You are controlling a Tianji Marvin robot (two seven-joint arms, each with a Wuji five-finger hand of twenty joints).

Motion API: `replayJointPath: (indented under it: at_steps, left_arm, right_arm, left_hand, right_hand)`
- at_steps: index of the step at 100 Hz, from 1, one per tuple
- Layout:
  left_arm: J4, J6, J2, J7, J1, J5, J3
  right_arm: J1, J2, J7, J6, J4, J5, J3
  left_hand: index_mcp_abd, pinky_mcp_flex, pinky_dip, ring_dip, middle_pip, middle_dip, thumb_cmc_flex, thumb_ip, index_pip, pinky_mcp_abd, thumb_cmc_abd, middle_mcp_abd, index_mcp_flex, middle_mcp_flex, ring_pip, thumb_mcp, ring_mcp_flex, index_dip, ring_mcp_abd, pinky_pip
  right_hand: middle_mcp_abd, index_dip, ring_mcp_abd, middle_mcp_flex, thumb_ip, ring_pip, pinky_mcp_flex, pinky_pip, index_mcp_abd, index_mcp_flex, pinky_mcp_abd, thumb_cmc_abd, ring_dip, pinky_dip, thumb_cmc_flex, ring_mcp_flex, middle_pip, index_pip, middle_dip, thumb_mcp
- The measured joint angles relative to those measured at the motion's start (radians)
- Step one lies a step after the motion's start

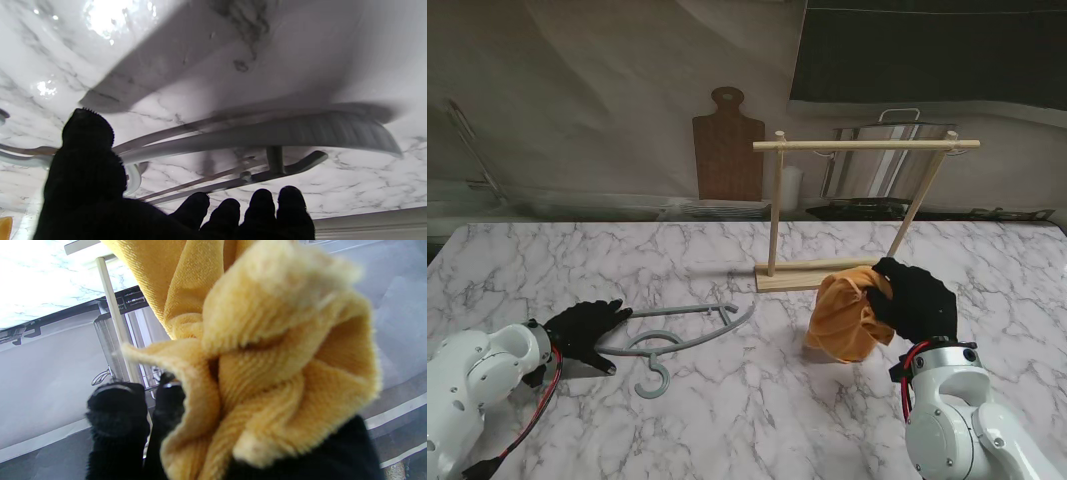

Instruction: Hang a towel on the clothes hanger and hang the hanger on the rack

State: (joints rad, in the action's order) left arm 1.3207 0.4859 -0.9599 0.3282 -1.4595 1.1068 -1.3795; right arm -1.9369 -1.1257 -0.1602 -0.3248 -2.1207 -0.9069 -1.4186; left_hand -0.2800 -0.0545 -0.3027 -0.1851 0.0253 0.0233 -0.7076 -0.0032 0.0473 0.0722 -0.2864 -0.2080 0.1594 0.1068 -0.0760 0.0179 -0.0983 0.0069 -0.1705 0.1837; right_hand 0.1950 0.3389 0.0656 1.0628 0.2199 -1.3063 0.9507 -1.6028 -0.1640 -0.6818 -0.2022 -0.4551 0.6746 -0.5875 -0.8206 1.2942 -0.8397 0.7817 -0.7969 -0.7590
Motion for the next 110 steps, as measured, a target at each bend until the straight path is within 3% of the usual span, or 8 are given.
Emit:
replayJointPath:
  at_steps: [28, 49, 66, 73, 80, 82, 88, 110]
  left_arm:
    - [-0.033, -0.013, 0.003, 0.021, 0.033, -0.021, 0.036]
    - [-0.063, -0.025, 0.005, 0.017, 0.062, -0.040, 0.065]
    - [-0.084, -0.039, 0.006, 0.002, 0.087, -0.075, 0.089]
    - [-0.093, -0.062, 0.006, -0.003, 0.095, -0.125, 0.098]
    - [-0.101, -0.087, 0.004, -0.007, 0.102, -0.158, 0.107]
    - [-0.102, -0.088, 0.004, -0.009, 0.104, -0.158, 0.108]
    - [-0.106, -0.089, 0.001, -0.017, 0.108, -0.154, 0.108]
    - [-0.119, -0.089, -0.009, -0.056, 0.113, -0.164, 0.105]
  right_arm:
    - [0.004, 0.000, 0.000, 0.000, 0.007, 0.000, 0.003]
    - [0.005, 0.000, 0.000, -0.001, 0.009, 0.001, 0.005]
    - [0.005, 0.000, -0.004, 0.000, 0.010, 0.001, 0.006]
    - [0.005, 0.000, -0.005, 0.001, 0.010, 0.001, 0.005]
    - [0.004, 0.000, -0.007, 0.001, 0.010, 0.002, 0.005]
    - [0.004, -0.001, -0.007, 0.001, 0.010, 0.002, 0.005]
    - [0.003, -0.001, -0.008, 0.001, 0.010, 0.002, 0.005]
    - [0.000, -0.001, -0.008, 0.001, 0.010, 0.004, 0.004]
  left_hand:
    - [-0.028, -0.013, 0.000, 0.000, 0.000, 0.000, -0.002, -0.001, 0.016, 0.000, 0.000, 0.000, -0.015, 0.000, -0.010, 0.011, -0.021, -0.004, 0.000, 0.000]
    - [-0.041, -0.062, 0.000, 0.012, -0.012, 0.025, -0.026, -0.027, 0.016, 0.000, -0.011, 0.016, -0.015, 0.042, -0.004, 0.035, -0.074, 0.027, 0.015, 0.000]
    - [-0.022, -0.133, -0.025, 0.003, -0.043, 0.098, -0.188, -0.093, -0.038, -0.013, -0.007, 0.049, 0.001, 0.151, 0.006, 0.123, -0.162, 0.204, 0.012, 0.000]
    - [0.008, -0.137, -0.038, -0.009, -0.077, 0.133, -0.337, -0.098, -0.079, -0.019, 0.059, 0.069, 0.022, 0.200, 0.006, 0.129, -0.208, 0.264, 0.012, 0.000]
    - [0.020, -0.136, -0.042, -0.013, -0.088, 0.155, -0.425, -0.085, -0.098, -0.021, 0.099, 0.075, 0.042, 0.224, 0.006, 0.110, -0.230, 0.299, 0.016, 0.000]
    - [0.025, -0.136, -0.043, -0.014, -0.092, 0.157, -0.460, -0.042, -0.097, -0.022, 0.133, 0.077, 0.057, 0.243, 0.006, 0.035, -0.244, 0.307, 0.020, 0.000]
    - [0.034, -0.137, -0.048, -0.022, -0.108, 0.168, -0.499, 0.004, -0.108, -0.023, 0.176, 0.092, 0.087, 0.265, 0.007, -0.078, -0.273, 0.318, 0.032, 0.000]
    - [0.057, -0.172, -0.050, -0.045, -0.143, 0.194, -0.505, 0.008, -0.166, -0.024, 0.199, 0.101, 0.188, 0.380, 0.007, -0.258, -0.381, 0.407, 0.034, 0.000]
  right_hand:
    - [0.000, 0.000, 0.000, 0.000, 0.000, 0.000, 0.000, 0.000, 0.000, 0.000, 0.000, 0.000, 0.000, 0.000, 0.000, 0.000, 0.000, 0.000, 0.000, 0.000]
    - [0.000, 0.000, 0.000, 0.000, 0.000, 0.000, 0.000, 0.000, 0.000, 0.000, 0.000, 0.000, 0.000, 0.000, 0.000, 0.000, 0.000, 0.000, 0.000, 0.000]
    - [0.000, 0.000, 0.000, 0.000, 0.000, -0.001, -0.001, 0.000, 0.000, 0.000, 0.000, 0.000, 0.000, 0.000, 0.000, 0.000, -0.001, 0.000, 0.000, 0.000]
    - [0.000, 0.000, 0.000, 0.000, 0.000, -0.001, -0.001, 0.000, 0.000, 0.000, 0.000, 0.000, 0.000, 0.000, 0.000, 0.000, -0.001, 0.000, 0.000, 0.000]
    - [0.000, 0.000, 0.000, 0.000, 0.000, -0.001, -0.001, 0.000, 0.000, 0.000, 0.000, 0.000, 0.000, 0.000, 0.000, 0.000, -0.001, 0.000, 0.000, 0.000]
    - [0.000, 0.000, 0.000, 0.000, 0.000, -0.001, -0.001, 0.000, 0.000, 0.000, 0.000, 0.000, 0.000, 0.000, 0.000, 0.000, -0.001, 0.000, 0.000, 0.000]
    - [0.000, 0.000, 0.000, 0.000, 0.000, -0.001, -0.002, 0.000, 0.000, 0.000, 0.000, 0.000, 0.000, 0.000, 0.000, 0.000, -0.001, 0.000, 0.000, 0.000]
    - [-0.001, 0.000, 0.000, 0.000, 0.000, -0.002, -0.002, 0.000, 0.000, 0.000, 0.000, 0.000, 0.000, 0.000, 0.000, 0.000, -0.002, 0.000, 0.000, 0.000]
